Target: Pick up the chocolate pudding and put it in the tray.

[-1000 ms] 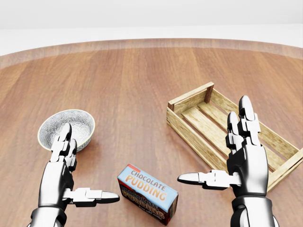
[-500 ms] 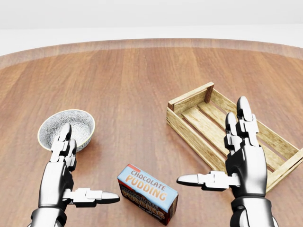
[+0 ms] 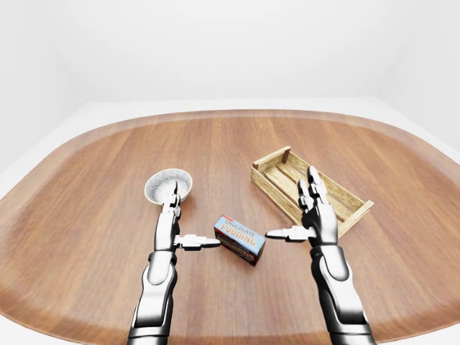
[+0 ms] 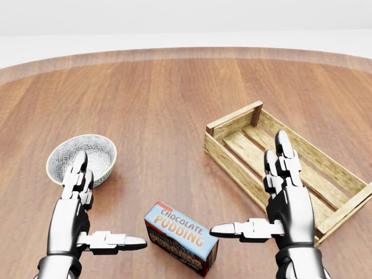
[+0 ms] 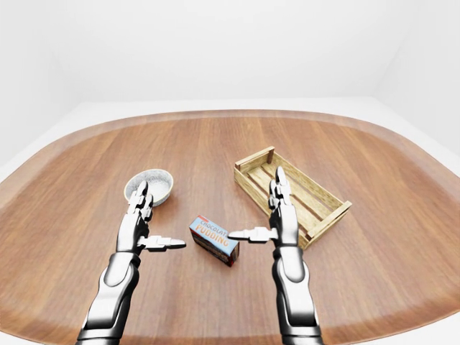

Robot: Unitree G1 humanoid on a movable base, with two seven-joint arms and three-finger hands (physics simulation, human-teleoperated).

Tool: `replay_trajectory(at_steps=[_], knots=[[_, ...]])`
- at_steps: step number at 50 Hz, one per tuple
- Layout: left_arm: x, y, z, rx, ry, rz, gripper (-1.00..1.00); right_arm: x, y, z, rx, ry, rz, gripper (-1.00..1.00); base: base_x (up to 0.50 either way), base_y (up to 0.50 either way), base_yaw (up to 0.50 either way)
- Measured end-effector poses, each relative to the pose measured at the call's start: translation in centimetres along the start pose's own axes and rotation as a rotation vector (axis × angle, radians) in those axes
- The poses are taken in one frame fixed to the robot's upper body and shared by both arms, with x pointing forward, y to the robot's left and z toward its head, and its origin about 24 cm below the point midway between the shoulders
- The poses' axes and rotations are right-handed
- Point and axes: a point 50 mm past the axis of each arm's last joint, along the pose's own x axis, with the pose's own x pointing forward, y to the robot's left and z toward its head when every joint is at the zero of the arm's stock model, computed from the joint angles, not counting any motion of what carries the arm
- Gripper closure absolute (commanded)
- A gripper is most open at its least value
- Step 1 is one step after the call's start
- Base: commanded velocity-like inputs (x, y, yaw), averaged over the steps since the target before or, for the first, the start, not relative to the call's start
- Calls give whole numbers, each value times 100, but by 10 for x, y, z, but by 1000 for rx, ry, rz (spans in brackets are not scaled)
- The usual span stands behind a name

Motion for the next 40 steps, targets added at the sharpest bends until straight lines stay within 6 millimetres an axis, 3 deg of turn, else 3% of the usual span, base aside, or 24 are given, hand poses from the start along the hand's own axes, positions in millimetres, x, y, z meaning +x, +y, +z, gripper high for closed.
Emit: replay_trajectory(at_steps=[40], knots=[[0, 0, 0, -1, 2, -1, -100, -12, 18, -51, -28, 224, 92, -100, 0, 0, 0]])
